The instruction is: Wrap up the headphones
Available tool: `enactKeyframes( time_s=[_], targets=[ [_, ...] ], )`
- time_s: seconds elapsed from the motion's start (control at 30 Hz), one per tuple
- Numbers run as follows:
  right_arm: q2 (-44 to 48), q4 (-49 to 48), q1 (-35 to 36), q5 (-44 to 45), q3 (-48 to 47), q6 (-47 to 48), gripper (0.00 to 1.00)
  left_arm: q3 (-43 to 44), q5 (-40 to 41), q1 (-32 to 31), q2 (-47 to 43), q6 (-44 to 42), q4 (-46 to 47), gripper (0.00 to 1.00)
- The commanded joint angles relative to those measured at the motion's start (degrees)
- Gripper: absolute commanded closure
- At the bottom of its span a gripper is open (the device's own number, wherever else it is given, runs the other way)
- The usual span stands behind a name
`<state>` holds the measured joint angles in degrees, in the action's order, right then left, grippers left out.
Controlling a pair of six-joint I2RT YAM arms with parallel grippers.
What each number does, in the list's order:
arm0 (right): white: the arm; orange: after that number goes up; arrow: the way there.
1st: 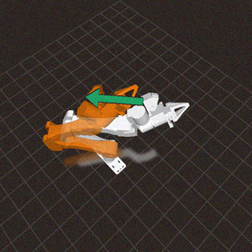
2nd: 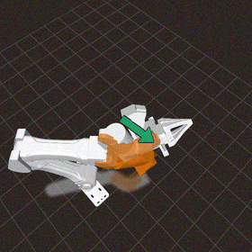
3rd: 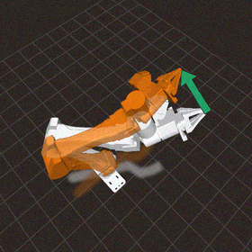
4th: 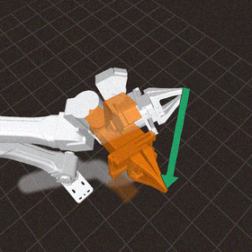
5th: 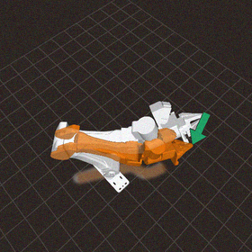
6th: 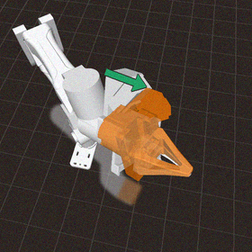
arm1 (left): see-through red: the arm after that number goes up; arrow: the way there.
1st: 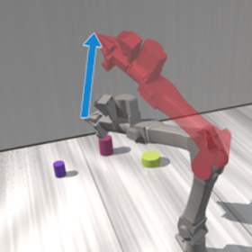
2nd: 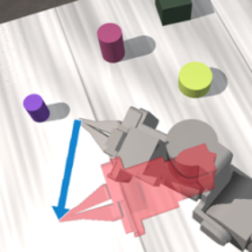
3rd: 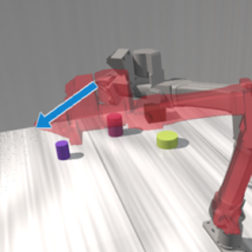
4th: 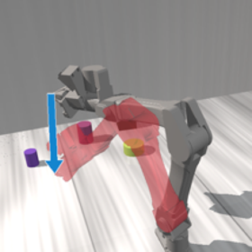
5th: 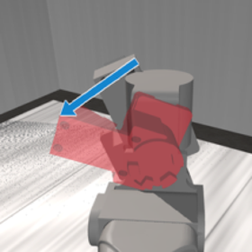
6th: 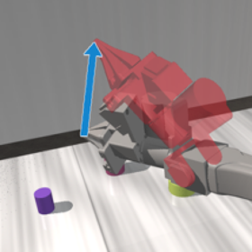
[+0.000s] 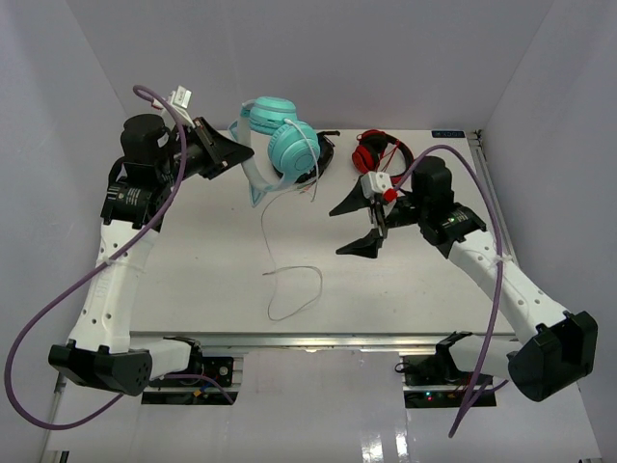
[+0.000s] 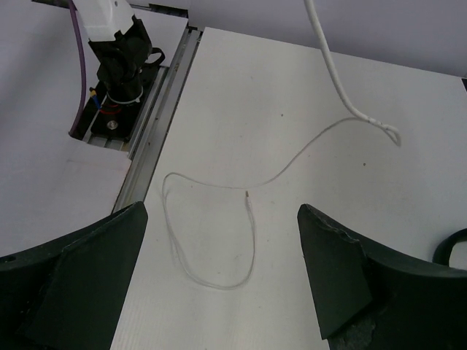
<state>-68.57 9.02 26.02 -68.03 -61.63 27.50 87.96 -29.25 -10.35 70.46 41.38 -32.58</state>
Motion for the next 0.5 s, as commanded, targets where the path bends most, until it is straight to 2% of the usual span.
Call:
enactKeyframes(
  time_s=[0.0,0.27,0.47],
  targets=[
    [-1.81,-3.51,4.50,8.88,-2.03,0.12,0.10,3.21,-3.25,-0.56,-0.53,4.09,1.69,1.00],
    [-6.50,-14.58,6.12,14.06,-5.39,-11.30,0.10,6.87,-4.36,-0.90,-0.56,6.50,1.70,1.00],
    [-6.54,-31.76,8.42,4.60,1.75,-27.85,0.10,8.26,-5.06,-1.14,-0.38,8.35,1.76,1.00]
  ],
)
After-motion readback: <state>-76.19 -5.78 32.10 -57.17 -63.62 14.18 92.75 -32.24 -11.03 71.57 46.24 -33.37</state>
